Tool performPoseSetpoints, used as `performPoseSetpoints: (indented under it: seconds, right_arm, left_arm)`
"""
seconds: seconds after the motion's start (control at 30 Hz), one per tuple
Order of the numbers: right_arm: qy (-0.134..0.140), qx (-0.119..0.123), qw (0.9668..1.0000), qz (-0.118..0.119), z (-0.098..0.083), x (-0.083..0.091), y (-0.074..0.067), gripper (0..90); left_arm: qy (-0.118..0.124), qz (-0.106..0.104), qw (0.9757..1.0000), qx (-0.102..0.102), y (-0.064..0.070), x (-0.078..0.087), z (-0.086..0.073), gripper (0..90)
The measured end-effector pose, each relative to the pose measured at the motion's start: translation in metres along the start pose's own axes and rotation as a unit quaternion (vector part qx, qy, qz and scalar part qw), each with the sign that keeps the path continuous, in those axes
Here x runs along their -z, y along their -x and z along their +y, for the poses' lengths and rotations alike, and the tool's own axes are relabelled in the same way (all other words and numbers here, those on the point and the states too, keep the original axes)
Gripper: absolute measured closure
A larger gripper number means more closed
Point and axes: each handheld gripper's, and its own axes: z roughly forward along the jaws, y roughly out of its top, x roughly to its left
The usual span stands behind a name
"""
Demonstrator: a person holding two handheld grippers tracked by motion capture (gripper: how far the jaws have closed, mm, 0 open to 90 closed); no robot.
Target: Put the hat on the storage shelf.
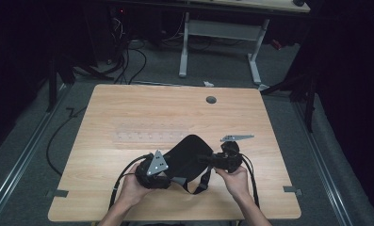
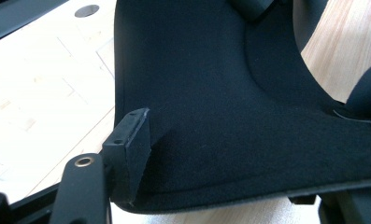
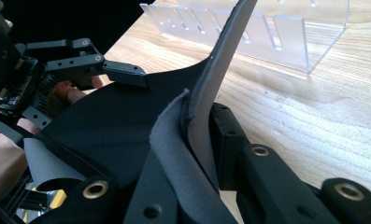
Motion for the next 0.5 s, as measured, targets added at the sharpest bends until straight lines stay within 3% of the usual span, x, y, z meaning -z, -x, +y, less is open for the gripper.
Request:
performPoseSetpoints:
  seconds: [0.3,0.4,0.43,0.5]
  right_arm:
    - [0.008,-0.005,0.9999,0.012,0.0020,-0.0060,-0.0049,82.4]
    - [0.013,-0.006,0.9998,0.017,0.0027,-0.0065,-0.0046,81.5]
    - [0.018,-0.003,0.9996,0.021,0.0029,-0.0070,-0.0053,81.3]
    - [0.019,0.000,0.9997,0.018,0.0028,-0.0076,-0.0064,80.4]
  left_arm:
    - [-0.005,0.005,1.0000,0.000,-0.0020,-0.0003,0.0005,39.5]
    - [-0.001,-0.009,0.9999,0.006,-0.0028,0.0029,0.0028,46.4]
    - [-0.003,-0.014,0.9998,0.010,-0.0034,0.0042,0.0038,54.9]
    - [-0.005,-0.022,0.9996,0.017,-0.0050,0.0059,0.0049,57.7]
